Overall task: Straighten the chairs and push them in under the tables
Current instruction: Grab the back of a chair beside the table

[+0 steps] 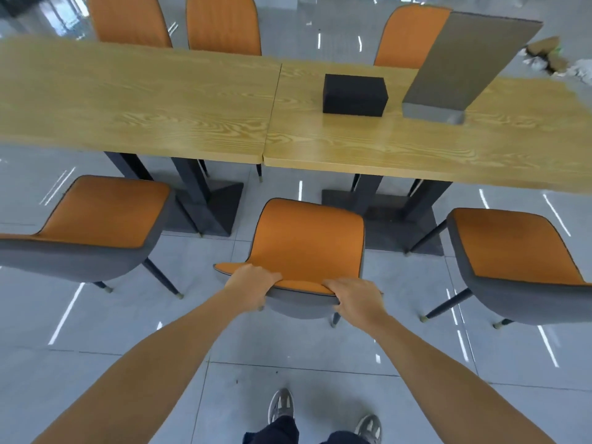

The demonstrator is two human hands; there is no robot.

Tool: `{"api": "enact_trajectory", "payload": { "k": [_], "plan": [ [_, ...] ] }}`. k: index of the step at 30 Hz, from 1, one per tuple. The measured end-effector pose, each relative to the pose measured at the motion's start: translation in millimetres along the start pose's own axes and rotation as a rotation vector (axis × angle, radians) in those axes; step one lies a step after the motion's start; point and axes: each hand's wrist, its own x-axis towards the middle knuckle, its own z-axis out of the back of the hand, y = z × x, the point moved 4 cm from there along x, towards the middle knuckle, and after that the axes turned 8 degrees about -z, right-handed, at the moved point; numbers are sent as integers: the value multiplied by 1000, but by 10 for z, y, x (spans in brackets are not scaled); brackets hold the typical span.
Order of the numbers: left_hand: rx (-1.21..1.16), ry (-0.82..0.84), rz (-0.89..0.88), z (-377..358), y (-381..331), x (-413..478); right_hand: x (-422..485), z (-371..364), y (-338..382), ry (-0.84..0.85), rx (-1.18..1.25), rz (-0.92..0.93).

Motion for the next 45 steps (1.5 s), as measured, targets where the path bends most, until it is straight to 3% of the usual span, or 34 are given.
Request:
{"api": "enact_trajectory", "payload": {
  "k": [12, 28, 35, 45],
  "plan": [
    [-19, -28, 190, 6, 1093, -481, 694, 54, 1067, -25, -10, 161],
    [-106, -72, 293, 136, 1772, -321, 1324, 193, 1412, -37, -105, 228],
    [-161, 12, 253, 328, 1257, -208, 1078, 198, 1251, -105, 25, 219],
    [-58, -57, 33, 938, -519, 854, 206, 401, -906, 73, 16, -336]
  ]
}}
